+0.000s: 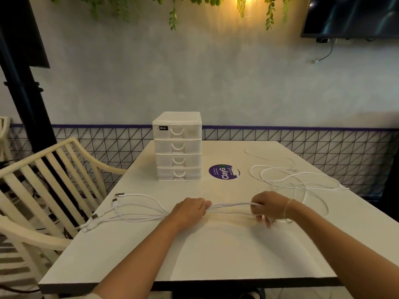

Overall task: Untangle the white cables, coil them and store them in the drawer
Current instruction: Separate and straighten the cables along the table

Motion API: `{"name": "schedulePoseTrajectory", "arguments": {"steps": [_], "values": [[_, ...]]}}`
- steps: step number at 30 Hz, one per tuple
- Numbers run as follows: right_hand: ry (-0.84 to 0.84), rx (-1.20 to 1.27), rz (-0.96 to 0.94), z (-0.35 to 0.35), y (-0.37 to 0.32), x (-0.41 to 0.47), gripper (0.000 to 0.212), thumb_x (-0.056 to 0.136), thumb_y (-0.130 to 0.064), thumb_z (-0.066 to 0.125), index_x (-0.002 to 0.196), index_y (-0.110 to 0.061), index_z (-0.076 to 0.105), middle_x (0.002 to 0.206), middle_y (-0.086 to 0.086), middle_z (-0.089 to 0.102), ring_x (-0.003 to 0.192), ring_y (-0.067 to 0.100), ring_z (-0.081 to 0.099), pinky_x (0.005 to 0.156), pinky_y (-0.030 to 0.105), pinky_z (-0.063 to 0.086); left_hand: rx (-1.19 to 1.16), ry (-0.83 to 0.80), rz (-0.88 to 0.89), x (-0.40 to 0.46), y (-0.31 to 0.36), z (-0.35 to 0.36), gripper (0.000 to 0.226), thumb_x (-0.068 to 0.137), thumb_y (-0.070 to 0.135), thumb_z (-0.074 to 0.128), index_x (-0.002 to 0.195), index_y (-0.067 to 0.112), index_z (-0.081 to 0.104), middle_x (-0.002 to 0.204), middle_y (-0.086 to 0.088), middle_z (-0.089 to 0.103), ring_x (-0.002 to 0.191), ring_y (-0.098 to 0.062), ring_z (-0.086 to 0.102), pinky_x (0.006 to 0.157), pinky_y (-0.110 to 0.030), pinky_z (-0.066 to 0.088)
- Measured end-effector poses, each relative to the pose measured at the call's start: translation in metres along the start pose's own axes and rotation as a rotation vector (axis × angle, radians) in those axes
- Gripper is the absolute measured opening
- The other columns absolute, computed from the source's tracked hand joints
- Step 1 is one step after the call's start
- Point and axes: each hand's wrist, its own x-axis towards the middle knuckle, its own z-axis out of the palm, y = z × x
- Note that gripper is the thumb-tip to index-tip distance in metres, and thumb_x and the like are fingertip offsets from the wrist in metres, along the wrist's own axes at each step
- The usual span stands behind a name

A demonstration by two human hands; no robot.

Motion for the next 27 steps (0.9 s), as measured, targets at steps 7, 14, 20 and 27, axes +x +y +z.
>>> {"name": "schedulePoseTrajectory", "arguments": {"steps": [7,14,20,27], "values": [[0.016,0.139,-0.001,-0.020,0.037,-0.003,0.012,0.081,-0.019,0.067,0.071,-0.026,0.067,0.058,-0.005,0.060,0.049,0.007,0.050,0.053,0.016,0.039,-0.020,0.004,0.019,0.000,0.005,0.000,0.036,0.103,0.035,0.026,0.098,0.016,0.056,0.107,-0.002,0.064,0.090,-0.019,0.050,0.074,-0.027,0.035],[0.084,0.290,0.010,-0.028,0.050,-0.005,0.017,0.078,-0.021,0.074,0.072,-0.037,0.074,0.065,-0.005,0.058,0.064,0.012,0.046,0.062,0.026,0.038,-0.047,0.051,0.007,0.001,0.002,-0.008,0.039,0.102,0.037,0.027,0.100,0.013,0.058,0.107,0.000,0.065,0.094,-0.020,0.053,0.077,-0.028,0.036],[0.011,-0.040,0.082,-0.028,0.029,-0.003,0.017,0.082,-0.023,0.069,0.098,-0.029,0.070,0.049,-0.019,0.058,0.047,0.000,0.049,0.047,0.006,0.035,-0.030,0.068,-0.001,0.005,0.001,-0.010,0.039,0.102,0.037,0.028,0.103,0.014,0.058,0.108,-0.002,0.065,0.100,-0.023,0.055,0.076,-0.029,0.037],[-0.163,-0.445,0.260,-0.035,0.033,-0.015,0.032,0.088,-0.017,0.050,0.118,-0.017,0.061,0.079,-0.005,0.061,0.040,-0.003,0.052,0.046,0.006,0.038,-0.005,0.113,-0.030,0.002,-0.017,-0.025,0.037,0.102,0.038,0.028,0.096,0.016,0.057,0.105,-0.003,0.065,0.096,-0.023,0.055,0.075,-0.029,0.037]]}}
